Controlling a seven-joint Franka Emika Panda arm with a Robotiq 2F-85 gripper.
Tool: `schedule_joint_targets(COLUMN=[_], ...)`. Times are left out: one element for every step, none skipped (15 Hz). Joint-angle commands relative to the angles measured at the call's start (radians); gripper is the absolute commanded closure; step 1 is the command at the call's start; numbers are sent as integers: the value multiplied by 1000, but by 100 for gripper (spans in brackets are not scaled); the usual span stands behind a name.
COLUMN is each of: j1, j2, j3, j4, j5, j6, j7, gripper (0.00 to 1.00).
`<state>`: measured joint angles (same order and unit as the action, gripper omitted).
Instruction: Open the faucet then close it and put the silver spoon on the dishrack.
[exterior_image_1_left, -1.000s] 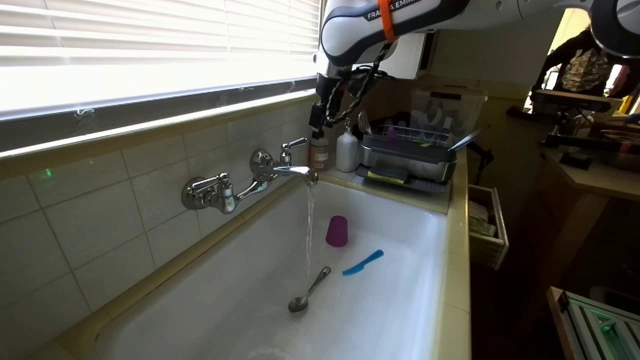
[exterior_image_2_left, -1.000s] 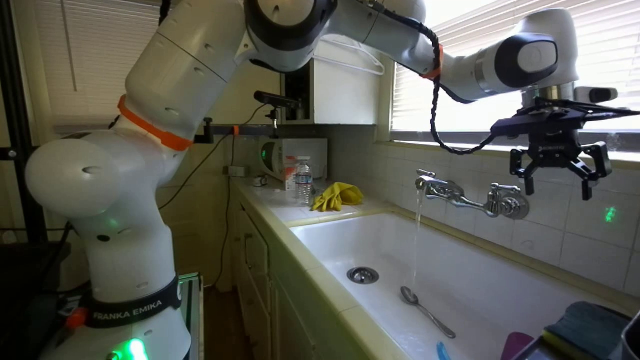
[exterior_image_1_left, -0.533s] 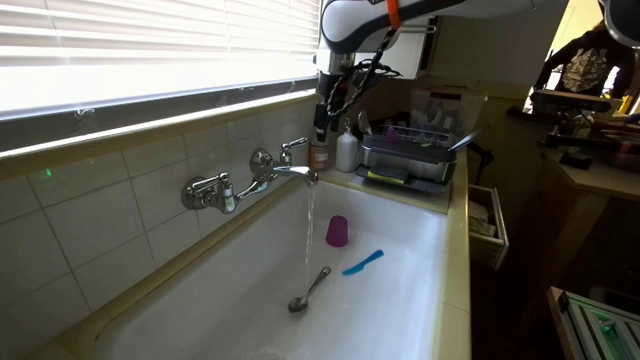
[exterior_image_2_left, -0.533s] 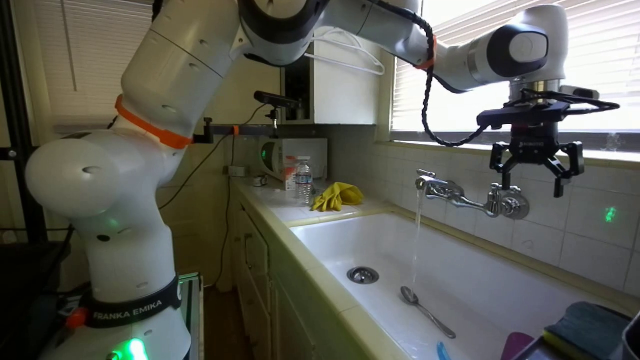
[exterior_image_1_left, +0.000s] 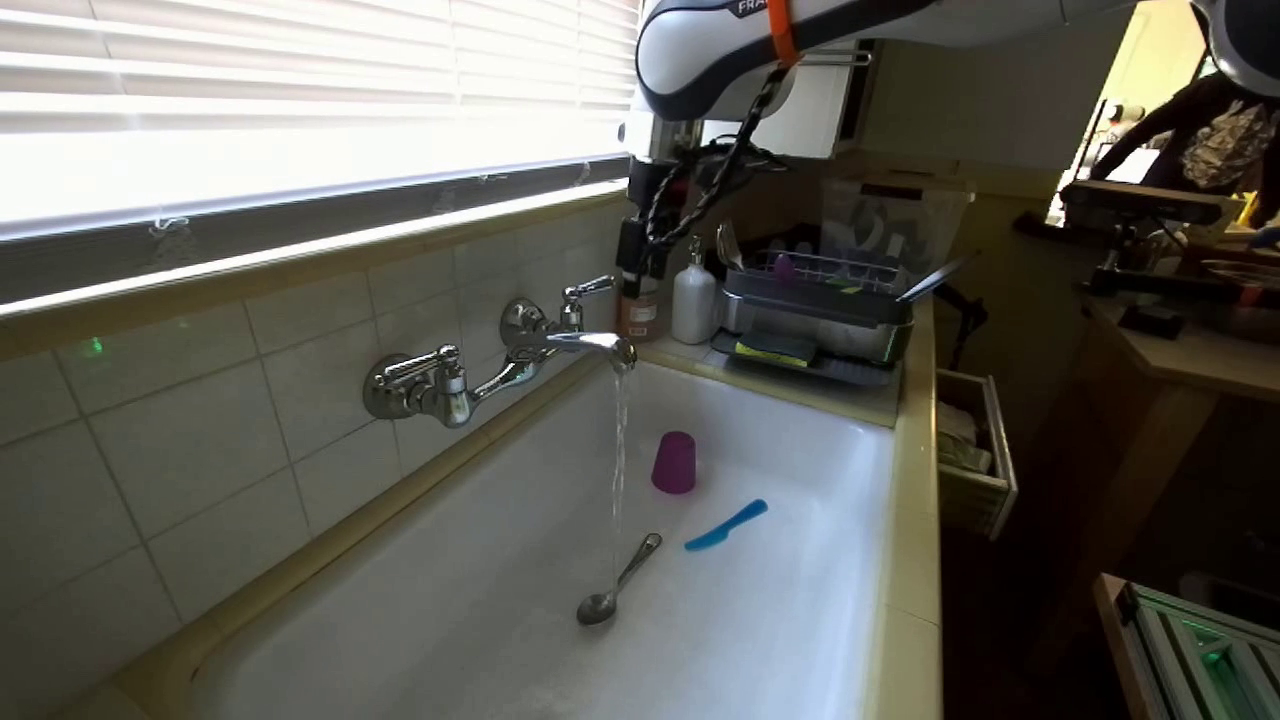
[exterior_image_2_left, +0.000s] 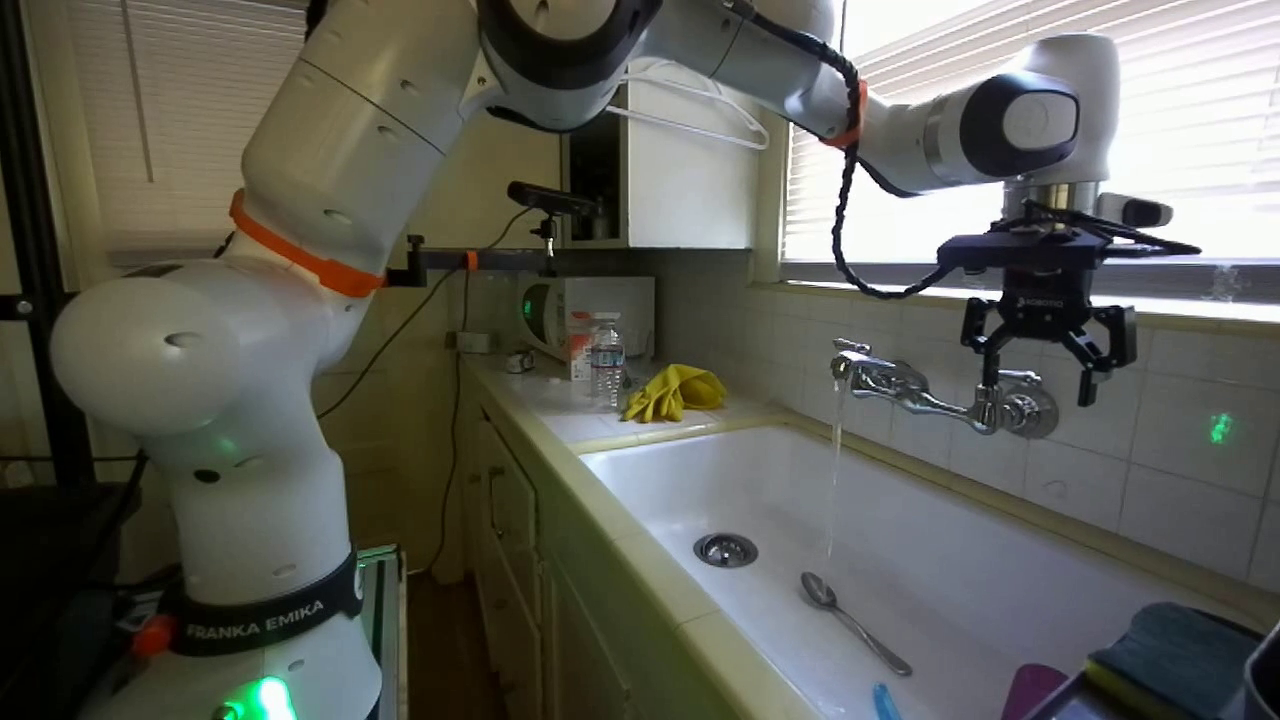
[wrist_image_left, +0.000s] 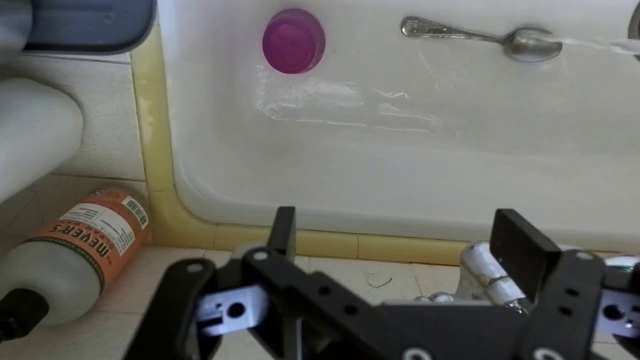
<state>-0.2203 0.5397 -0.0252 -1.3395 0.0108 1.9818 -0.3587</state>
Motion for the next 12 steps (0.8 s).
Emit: schedule_joint_targets(j1=[-2,-2,-1,-1,-1,-3,-3,-3,-2,-3,-3,-1], j2=[-32,-33,-34,-33,-32,-30,-27,-22,-16,-14,-12,-9], j3=[6,7,7,8,9,12,13,12,12,12,13,12], j4=[-62,-65,-67,-68,-68,-68,-70,-68,-71,-75,-80,-87], j5=[31,34,38,41,44,55,63,70,74,81,87,89], j6=[40,42,44,49,57,75,97,118,148,175,204,245], j7=[-5,-6,-6,-6,-5,-2,2,4,5,9,16,17], gripper=[0,0,0,0,0,0,0,0,0,0,0,0])
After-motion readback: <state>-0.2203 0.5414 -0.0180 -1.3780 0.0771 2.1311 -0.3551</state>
